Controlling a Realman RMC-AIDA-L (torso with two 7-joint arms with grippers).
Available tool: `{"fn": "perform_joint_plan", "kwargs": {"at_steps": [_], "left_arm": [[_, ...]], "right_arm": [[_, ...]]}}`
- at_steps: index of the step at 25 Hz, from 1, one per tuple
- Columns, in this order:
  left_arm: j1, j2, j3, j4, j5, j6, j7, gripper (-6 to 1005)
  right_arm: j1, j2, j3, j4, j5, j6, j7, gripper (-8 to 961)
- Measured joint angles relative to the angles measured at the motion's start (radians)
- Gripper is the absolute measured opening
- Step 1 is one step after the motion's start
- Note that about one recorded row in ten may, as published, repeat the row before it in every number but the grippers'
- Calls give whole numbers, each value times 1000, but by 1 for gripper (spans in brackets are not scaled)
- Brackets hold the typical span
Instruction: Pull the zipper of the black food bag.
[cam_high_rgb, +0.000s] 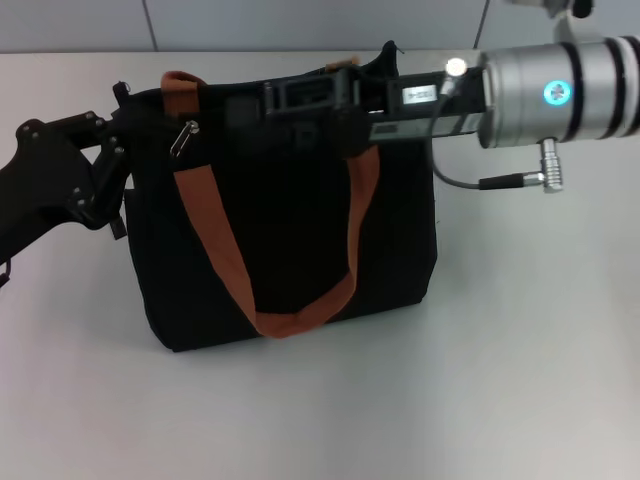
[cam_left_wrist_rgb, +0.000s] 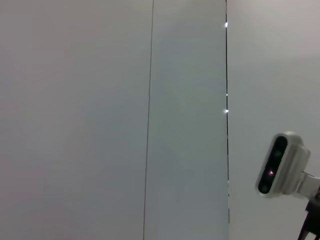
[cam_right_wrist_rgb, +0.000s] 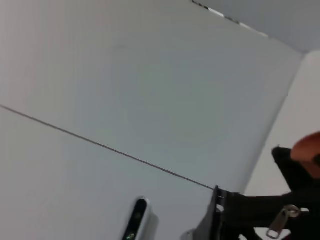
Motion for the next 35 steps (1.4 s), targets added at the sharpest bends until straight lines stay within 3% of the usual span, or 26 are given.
{"fn": "perform_joint_plan", "kwargs": {"at_steps": [16,21,35], "left_arm": [[7,0,2,-1,0,1,13,49],[7,0,-1,-1,0,0,13,49],[5,-1,2,-8,0,0,13,50]], "right_arm": [[67,10,-52,65,9,141,68,484],[72,12,-53,86,11,157,68,346],[106,12,-66,132,15,193,58,317]]}}
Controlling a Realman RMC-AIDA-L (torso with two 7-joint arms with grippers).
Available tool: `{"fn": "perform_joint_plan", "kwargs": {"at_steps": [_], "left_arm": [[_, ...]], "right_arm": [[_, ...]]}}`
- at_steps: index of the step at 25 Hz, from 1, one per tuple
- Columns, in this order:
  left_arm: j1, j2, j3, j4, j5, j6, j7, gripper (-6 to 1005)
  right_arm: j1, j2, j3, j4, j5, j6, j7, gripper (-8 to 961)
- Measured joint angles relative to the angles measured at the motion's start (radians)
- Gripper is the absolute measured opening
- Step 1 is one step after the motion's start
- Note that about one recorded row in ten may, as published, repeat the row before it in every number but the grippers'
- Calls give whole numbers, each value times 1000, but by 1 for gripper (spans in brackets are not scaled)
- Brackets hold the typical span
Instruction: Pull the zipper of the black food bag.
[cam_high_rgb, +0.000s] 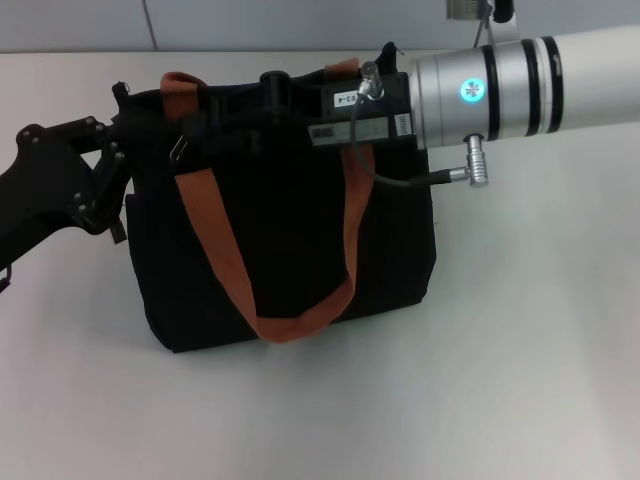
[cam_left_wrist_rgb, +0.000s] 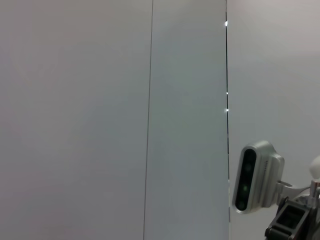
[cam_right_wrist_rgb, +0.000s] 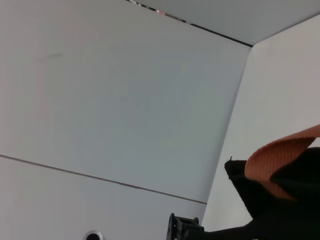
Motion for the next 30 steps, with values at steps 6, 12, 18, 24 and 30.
{"fn": "perform_joint_plan", "kwargs": {"at_steps": [6,12,18,24,30], "left_arm": [[-6,-1,1,-6,0,4,0,49],[-13,-2,1,-8,0,8,0,50],[-29,-2,2,-21,-1,20,0,50],[-49,-2,1,-40,0,25,0,50],[-55,-2,-5,-45,0,26,-4,50]], "right_arm": [[12,0,-83,11,60,46,-2,318],[11,0,-176,7,158,73,-2,318],[8,0,-182,5,168,82,-9,315],[-2,0,-184,3,179,95,-22,310],[-2,0,-185,3,180,97,-34,308]]}}
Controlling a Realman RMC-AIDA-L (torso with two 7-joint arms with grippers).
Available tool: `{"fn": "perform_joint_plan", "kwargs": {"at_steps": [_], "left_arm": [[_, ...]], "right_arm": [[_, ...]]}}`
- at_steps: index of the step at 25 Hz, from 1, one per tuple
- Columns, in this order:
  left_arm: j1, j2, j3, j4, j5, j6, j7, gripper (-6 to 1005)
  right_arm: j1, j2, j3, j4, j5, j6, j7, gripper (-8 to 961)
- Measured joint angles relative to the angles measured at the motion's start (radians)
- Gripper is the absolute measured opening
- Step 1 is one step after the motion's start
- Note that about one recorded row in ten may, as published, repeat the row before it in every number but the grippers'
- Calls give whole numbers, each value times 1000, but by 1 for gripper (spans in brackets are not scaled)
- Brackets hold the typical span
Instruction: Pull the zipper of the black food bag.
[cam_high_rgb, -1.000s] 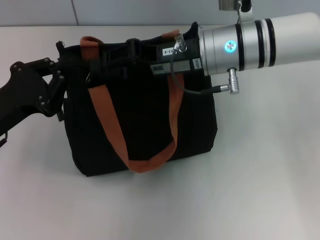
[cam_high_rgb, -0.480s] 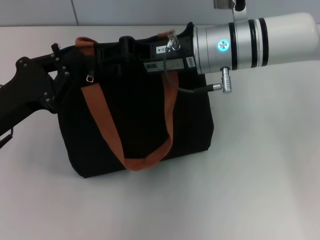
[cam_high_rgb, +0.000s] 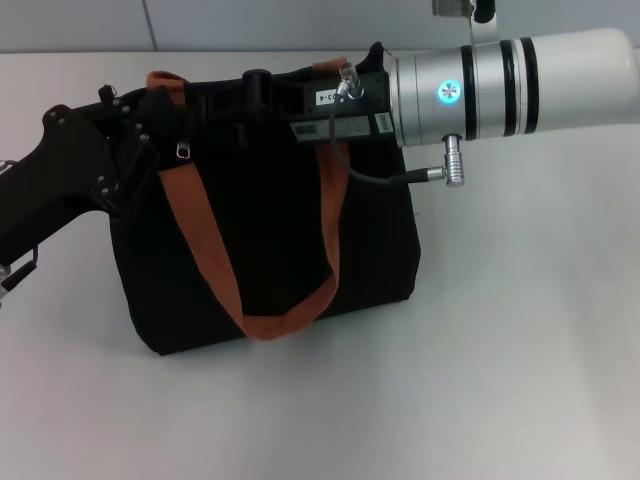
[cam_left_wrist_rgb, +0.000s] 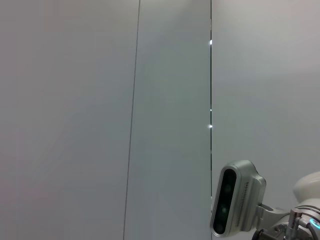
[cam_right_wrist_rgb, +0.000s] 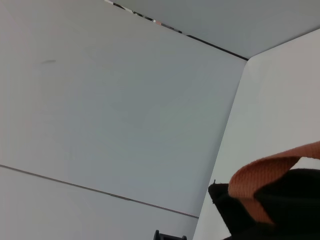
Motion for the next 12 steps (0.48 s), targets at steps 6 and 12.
{"fn": "perform_joint_plan", "kwargs": {"at_steps": [6,12], "left_arm": [[-1,0,0,0,0,-2,-3,49],[7,0,-1,0,-5,-2,0,49]], "right_arm": [[2,0,-14,3,1,2,-14,307],[3,0,-18,4,1,5,-19,307]]}}
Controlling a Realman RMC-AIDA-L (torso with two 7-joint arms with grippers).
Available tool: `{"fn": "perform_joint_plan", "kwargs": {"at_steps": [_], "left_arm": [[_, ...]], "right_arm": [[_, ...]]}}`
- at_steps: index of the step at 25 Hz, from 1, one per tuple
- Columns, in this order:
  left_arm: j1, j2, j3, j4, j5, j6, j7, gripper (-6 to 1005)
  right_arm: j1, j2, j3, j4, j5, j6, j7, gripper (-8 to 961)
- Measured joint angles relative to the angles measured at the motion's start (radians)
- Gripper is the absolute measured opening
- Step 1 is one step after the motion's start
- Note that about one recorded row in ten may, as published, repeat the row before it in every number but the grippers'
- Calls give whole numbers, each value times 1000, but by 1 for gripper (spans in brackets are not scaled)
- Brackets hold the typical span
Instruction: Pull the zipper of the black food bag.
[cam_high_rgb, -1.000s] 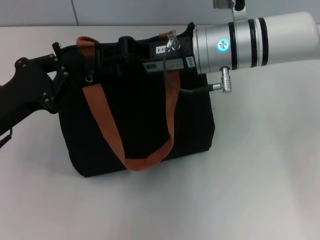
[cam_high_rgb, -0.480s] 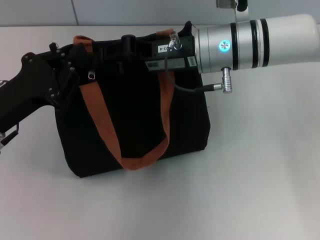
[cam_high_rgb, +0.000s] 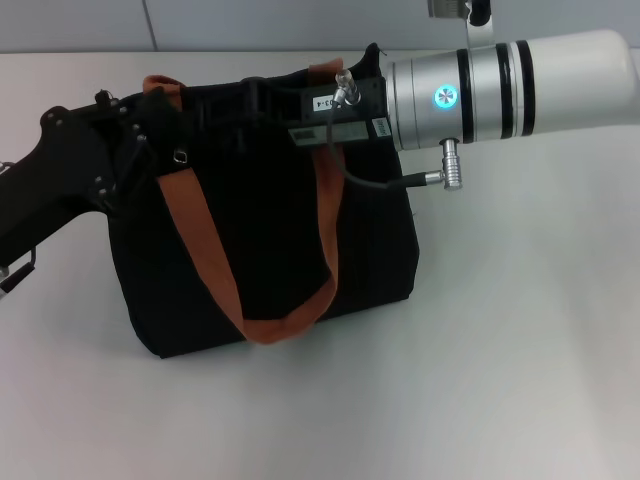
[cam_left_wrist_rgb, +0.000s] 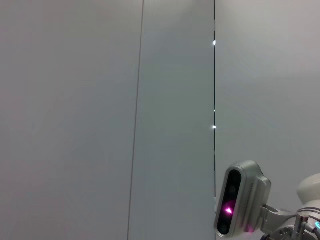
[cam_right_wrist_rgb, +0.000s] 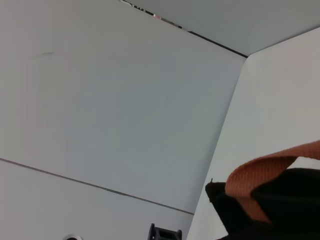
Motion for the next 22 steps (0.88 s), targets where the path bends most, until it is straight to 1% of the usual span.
{"fn": "perform_joint_plan", "kwargs": {"at_steps": [7,15,20,22], "left_arm": [[23,3,-1,0,-7,4,4,49],[36,3,-1,0,-8,-1,4,49],[42,3,-9,0,-8,0,4,49],[44,3,-9,0,-8,2,4,49]], "right_arm": [[-21,2,-1,-17,0,-1,-1,307],[-15,2,-4,-19,-1,-9,-13,302],[-5,2,-18,-17,0,-5,-19,298],[-3,1,-37,-16,27,-3,-30,297]]}}
